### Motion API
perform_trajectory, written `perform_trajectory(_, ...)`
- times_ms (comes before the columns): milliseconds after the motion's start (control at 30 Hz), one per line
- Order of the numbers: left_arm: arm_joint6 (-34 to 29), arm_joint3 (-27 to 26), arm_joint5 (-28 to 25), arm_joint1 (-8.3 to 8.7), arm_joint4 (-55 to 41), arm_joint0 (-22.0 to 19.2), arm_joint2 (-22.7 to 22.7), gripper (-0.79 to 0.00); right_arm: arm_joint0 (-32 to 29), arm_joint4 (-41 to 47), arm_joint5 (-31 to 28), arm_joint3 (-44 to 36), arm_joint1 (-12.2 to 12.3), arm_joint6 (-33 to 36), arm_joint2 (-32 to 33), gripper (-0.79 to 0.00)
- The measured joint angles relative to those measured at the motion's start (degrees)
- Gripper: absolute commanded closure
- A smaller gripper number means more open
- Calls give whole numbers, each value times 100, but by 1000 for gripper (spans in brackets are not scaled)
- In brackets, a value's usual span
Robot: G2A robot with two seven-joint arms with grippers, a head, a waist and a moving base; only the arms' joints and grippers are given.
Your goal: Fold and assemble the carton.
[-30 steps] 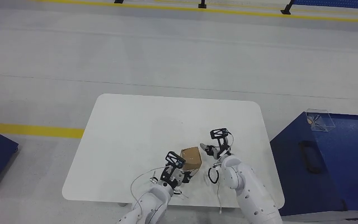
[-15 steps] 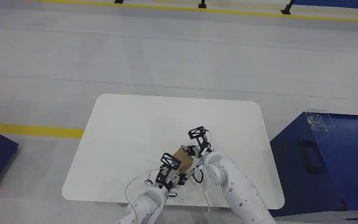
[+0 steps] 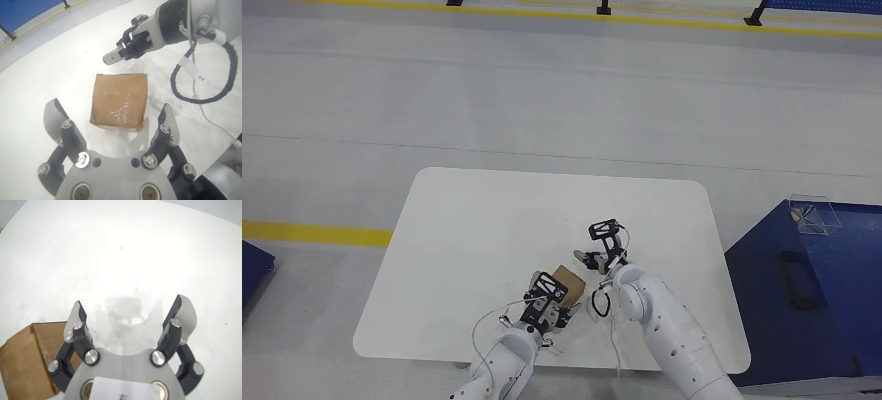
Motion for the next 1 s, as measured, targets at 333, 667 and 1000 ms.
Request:
perform_trajectory(333,-202,268,-34,-69,-30,-208,79,0,-439,139,-53,-484,198,99,797,-785)
perform_trajectory(667,86,-254,-111,-94,-645,63,-67,0,-701,537,79,-918,279,80,1318,-785)
perform_trajectory(1000,-621,-664,-80,-242,-5526,492,-812,-785,-1008,785,14,-1390,335,196,1572,-785)
